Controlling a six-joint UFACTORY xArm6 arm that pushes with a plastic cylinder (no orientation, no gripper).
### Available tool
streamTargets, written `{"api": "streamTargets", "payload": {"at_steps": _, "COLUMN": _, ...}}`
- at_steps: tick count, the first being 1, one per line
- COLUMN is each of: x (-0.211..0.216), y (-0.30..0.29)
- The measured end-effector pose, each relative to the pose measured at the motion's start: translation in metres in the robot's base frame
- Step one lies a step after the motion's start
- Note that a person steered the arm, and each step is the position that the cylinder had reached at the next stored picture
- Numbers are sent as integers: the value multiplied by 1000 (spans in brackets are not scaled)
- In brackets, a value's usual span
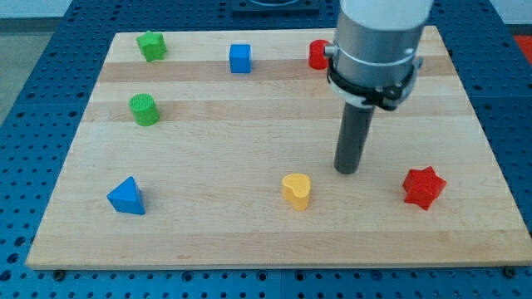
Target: Push the yellow heart diagonally below left to the red circle
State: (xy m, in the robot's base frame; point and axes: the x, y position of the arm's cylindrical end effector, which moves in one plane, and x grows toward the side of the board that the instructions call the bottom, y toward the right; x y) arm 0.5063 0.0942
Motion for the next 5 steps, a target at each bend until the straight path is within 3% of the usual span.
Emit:
{"api": "streamTargets", "payload": {"at_steps": 3, "x": 72, "y": -21}}
{"api": "streamTargets", "payload": {"at_steps": 5, "x": 59, "y": -36}}
